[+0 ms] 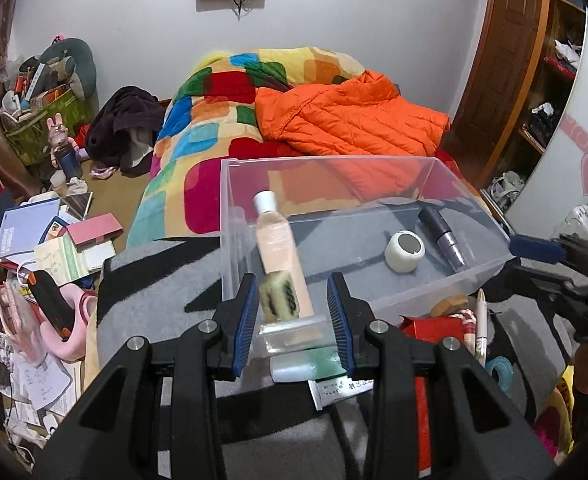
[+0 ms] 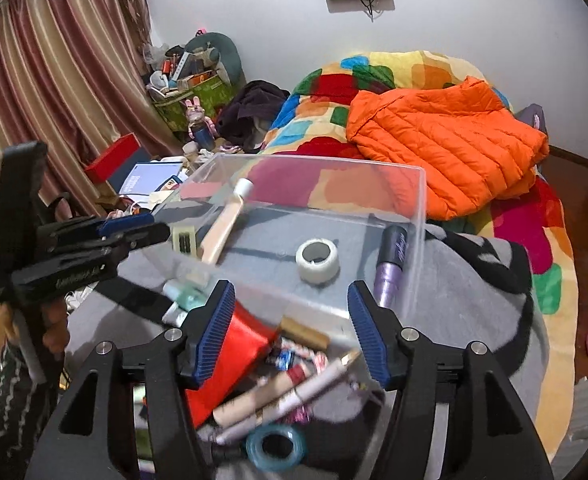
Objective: Organize objects
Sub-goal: 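Lower the small box into the clear box and open the left tool, then grasp the green glass bottle with the left tool while the right tool grasps the blue tape roll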
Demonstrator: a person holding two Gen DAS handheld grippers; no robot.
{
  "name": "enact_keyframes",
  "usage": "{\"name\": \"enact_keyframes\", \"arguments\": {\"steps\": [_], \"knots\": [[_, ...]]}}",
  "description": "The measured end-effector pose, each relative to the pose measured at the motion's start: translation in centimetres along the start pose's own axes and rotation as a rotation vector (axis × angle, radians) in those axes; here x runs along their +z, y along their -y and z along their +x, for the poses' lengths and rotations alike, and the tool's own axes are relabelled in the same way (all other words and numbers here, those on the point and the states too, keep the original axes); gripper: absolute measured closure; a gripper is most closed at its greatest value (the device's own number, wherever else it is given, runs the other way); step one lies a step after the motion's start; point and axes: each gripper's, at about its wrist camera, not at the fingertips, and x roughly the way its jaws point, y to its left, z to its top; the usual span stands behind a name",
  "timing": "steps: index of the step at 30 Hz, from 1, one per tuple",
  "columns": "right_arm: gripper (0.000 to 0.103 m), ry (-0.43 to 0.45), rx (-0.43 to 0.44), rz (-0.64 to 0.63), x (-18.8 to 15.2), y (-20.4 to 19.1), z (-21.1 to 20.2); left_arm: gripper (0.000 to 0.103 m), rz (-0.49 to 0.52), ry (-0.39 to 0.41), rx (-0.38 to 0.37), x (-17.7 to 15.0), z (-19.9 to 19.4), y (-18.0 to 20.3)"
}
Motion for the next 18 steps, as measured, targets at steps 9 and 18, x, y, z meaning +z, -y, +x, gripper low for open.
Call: {"name": "enact_keyframes", "arguments": {"steps": [9,18], "knots": [[0.045,0.0,-0.028,-0.018,-4.2,-0.1,-2.4,0.052,0.031,0.042,-0.006,-2.4,-3.6,1.4],[0.045,-0.057,0.002,0.01,-8.9,0.0,-2.3,0.037,0.091,0.062,-0.056,-7.3,-7.3,4.7]]}}
